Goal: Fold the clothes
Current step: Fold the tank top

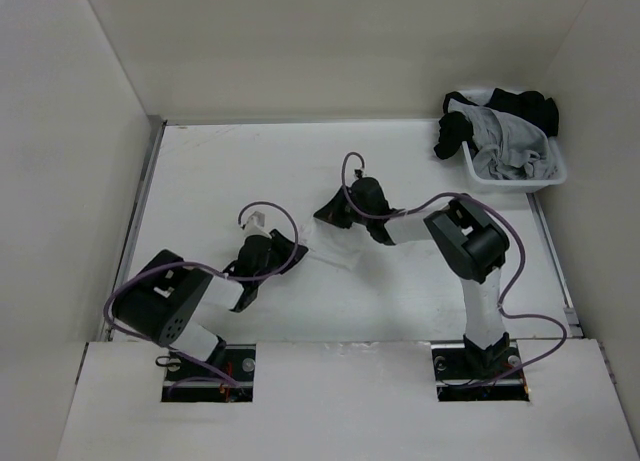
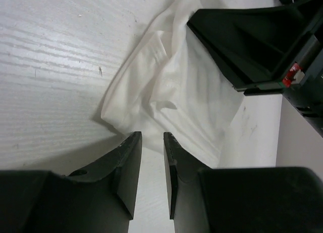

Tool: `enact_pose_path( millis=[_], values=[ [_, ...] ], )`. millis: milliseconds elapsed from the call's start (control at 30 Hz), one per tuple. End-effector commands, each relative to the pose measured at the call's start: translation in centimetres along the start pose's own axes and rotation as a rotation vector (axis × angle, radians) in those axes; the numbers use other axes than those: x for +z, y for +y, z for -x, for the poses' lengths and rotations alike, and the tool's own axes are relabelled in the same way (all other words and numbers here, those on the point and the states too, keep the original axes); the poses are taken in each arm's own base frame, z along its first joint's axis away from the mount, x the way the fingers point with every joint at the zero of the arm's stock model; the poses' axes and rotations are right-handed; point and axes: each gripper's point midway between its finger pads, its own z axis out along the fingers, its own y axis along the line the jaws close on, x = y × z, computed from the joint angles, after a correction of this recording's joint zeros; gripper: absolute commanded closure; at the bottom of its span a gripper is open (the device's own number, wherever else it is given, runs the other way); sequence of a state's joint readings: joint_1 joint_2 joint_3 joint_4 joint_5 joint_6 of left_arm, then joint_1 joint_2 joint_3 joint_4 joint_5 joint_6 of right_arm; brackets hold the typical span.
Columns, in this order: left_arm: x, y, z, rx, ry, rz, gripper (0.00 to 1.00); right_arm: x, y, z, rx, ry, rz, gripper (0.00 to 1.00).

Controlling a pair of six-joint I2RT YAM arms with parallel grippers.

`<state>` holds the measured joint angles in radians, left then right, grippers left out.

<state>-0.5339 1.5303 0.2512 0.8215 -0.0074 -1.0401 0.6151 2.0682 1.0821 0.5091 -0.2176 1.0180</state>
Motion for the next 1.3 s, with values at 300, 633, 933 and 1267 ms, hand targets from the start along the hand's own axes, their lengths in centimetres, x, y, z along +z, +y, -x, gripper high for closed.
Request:
enact_pose_path(
  millis=[300, 633, 933, 1267],
  values=[
    [-6.1, -6.0, 6.1, 0.122, -0.197, -0.077, 0.73, -8.0, 10.8, 8.6, -0.133, -0.252, 0.192, 0.77],
    [-7.7, -3.4, 9.7, 0.230, -0.277, 0.105, 0.56, -19.9, 2.0, 11.2, -0.321, -0.481, -0.239, 0.98],
    [-7.5, -4.6, 8.7, 0.246, -0.229, 0.075, 0.54, -23.2, 0.1, 10.7, -0.313, -0.591, -0.211, 1.00],
    [-5.3, -5.6, 6.9, 0.327, -0.200, 0.142, 0.55, -21.4, -3.4, 9.8, -0.290, -0.545, -0.300, 0.83]
  ],
)
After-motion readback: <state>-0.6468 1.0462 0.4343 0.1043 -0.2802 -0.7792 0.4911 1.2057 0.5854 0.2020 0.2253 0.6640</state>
